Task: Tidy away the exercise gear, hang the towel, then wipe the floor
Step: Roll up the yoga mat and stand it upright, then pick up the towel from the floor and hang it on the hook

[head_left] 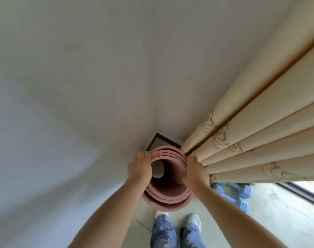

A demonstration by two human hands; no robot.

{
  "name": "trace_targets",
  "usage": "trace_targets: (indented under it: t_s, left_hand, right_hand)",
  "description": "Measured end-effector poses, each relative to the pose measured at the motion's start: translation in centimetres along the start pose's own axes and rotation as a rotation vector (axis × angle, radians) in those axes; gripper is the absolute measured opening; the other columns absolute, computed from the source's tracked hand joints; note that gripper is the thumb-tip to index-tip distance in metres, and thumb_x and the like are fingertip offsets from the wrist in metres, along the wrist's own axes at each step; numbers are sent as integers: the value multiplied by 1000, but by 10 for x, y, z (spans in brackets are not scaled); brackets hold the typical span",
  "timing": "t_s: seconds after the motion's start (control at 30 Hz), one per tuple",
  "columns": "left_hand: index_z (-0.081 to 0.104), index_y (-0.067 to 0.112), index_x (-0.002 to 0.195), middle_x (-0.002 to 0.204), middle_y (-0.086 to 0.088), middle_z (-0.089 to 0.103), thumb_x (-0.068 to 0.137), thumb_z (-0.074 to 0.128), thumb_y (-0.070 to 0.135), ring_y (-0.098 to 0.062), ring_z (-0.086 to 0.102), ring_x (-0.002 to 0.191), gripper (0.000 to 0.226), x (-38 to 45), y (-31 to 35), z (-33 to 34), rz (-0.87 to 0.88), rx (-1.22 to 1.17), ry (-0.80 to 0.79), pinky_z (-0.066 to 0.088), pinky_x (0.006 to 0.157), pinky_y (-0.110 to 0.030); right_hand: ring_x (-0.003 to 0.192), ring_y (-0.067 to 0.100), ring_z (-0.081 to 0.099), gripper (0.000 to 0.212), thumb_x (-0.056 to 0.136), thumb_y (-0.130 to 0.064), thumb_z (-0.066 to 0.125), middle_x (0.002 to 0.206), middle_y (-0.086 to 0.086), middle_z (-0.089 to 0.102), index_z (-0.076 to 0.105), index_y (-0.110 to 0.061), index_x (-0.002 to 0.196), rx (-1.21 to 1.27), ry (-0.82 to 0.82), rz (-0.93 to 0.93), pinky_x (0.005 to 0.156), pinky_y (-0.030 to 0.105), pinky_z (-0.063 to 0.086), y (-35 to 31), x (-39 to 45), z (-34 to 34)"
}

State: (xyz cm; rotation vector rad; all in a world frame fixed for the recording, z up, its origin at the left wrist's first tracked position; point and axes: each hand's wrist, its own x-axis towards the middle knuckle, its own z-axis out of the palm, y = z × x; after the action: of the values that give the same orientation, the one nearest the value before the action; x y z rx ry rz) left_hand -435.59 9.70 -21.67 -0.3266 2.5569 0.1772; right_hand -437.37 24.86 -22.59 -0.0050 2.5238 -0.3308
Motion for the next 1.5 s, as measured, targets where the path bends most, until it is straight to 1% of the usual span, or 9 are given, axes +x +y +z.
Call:
trace_targets:
  t_s: [0.43, 0.6, 0.73, 0.83, 1.0, 1.13, 1.23, 1.37, 1.5]
  left_hand:
    - [35, 7, 136, 129, -11, 47, 99, 36, 13, -25, 54, 111, 37, 158, 18, 6, -14, 53, 111, 46, 89, -31]
    - [30, 6, 140, 136, -13, 44, 100, 36, 33, -27, 48, 121, 48, 153, 18, 10, -55, -2, 148, 45, 94, -33]
    - [31, 7, 141, 137, -12, 45, 100, 34, 31, -26, 43, 125, 48, 116, 15, 2, -115, 4, 180, 40, 99, -33]
    - [33, 9, 139, 137, -9, 45, 99, 38, 24, -24, 41, 127, 43, 66, 6, -7, -145, -1, 245, 38, 102, -31]
    - [40, 7, 136, 137, -9, 46, 99, 39, 25, -26, 39, 130, 42, -50, -16, -17, -365, -54, 305, 36, 103, -32]
    - [75, 10, 77, 78, -5, 73, 45, 90, 28, -23, 72, 76, 40, -169, -41, -7, -507, -82, 436, 56, 62, -24]
    - [75, 9, 70, 68, -6, 72, 33, 93, 27, -23, 72, 65, 44, -270, -60, 21, -717, -110, 490, 56, 55, -25]
    - [72, 7, 69, 62, -9, 69, 37, 93, 24, -27, 71, 62, 41, -423, -69, 78, -1016, -112, 558, 55, 53, -28]
    - [72, 6, 77, 71, -11, 70, 52, 89, 27, -29, 70, 71, 37, -585, -48, 154, -1338, -198, 525, 55, 59, -31]
  right_hand:
    - [117, 26, 45, 47, 89, -9, 54, 131, 12, 40, 34, -7, 131, -129, 83, -20, 91, 29, 45, -10, 150, -1]
    - [129, 31, 36, 74, 91, -14, 52, 146, 19, 23, 5, -4, 147, -238, 91, -49, 100, 33, 41, -11, 147, 5]
    - [142, 32, 17, 72, 92, -19, 52, 154, 16, 10, 9, -9, 148, -275, 126, -222, 115, 38, 28, -19, 120, 3]
    - [143, 31, 15, 63, 95, -19, 47, 155, 12, 14, 15, -12, 148, -350, 76, -424, 117, 41, 23, -30, 91, -13]
    - [131, 28, 34, 51, 95, -20, 43, 147, 8, 31, 26, -11, 143, -459, 110, -739, 102, 37, 41, -65, 12, -43]
    - [136, 27, 28, 48, 98, -20, 35, 151, 7, 25, 24, -11, 143, -530, 84, -1010, 108, 36, 31, -105, -83, -43]
    - [137, 28, 30, 49, 96, -19, 41, 150, 9, 28, 30, -9, 142, -551, 67, -1234, 105, 37, 34, -132, -173, -14]
    - [74, 29, 70, 50, 42, -13, 88, 89, 13, 72, 73, -7, 89, -530, 150, -1651, 53, 32, 55, -143, -309, 47]
    - [64, 26, 69, 50, 34, -11, 88, 77, 7, 71, 73, -9, 81, -520, 34, -1936, 47, 28, 52, -115, -462, 119]
